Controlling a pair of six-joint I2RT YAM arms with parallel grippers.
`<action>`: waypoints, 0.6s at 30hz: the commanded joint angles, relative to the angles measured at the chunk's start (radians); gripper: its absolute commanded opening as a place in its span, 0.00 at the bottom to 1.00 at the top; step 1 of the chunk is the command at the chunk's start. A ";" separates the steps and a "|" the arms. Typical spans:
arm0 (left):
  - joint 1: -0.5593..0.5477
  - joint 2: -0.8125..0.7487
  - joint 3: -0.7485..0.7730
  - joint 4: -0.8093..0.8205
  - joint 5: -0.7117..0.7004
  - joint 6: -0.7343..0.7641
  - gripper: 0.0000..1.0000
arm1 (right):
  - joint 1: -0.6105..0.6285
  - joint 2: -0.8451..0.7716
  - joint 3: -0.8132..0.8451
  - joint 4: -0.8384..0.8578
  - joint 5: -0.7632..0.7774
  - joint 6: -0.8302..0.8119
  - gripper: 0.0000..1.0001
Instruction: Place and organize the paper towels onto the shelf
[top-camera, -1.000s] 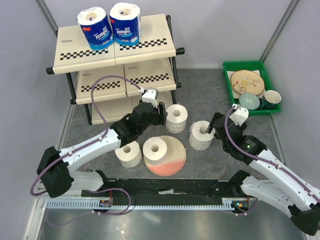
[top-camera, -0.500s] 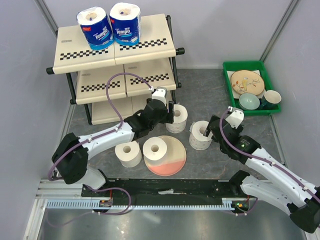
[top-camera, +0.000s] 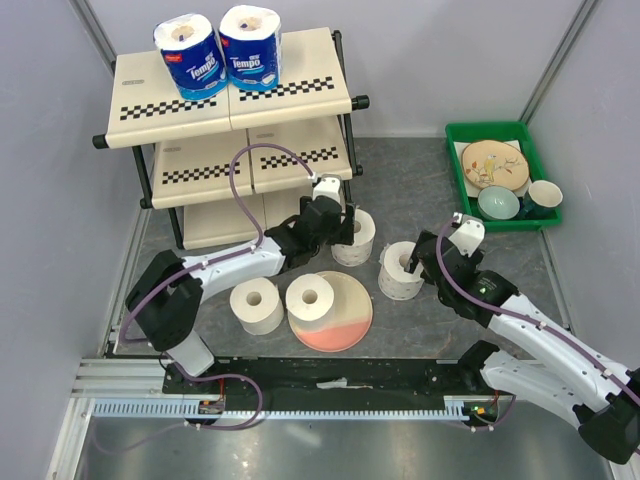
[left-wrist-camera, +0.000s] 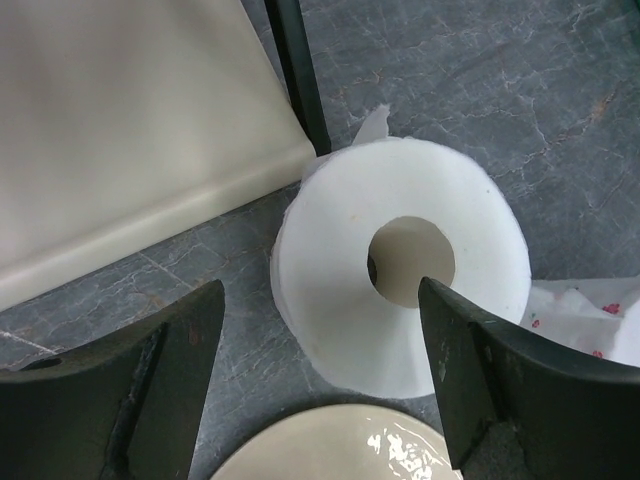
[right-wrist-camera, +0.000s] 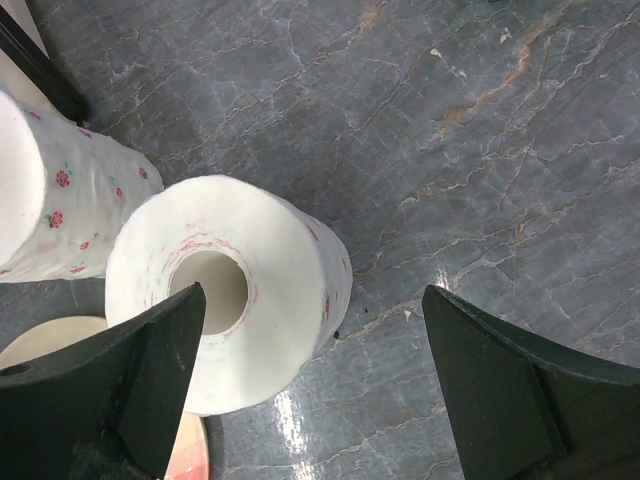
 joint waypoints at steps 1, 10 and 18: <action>0.010 0.030 0.055 0.049 -0.025 -0.033 0.85 | -0.001 0.003 -0.008 0.024 0.008 -0.002 0.98; 0.027 0.069 0.081 0.032 -0.029 -0.031 0.85 | -0.001 0.035 -0.014 0.052 -0.016 -0.002 0.98; 0.030 0.078 0.075 0.032 -0.005 -0.039 0.75 | -0.002 0.055 -0.029 0.067 -0.019 0.009 0.98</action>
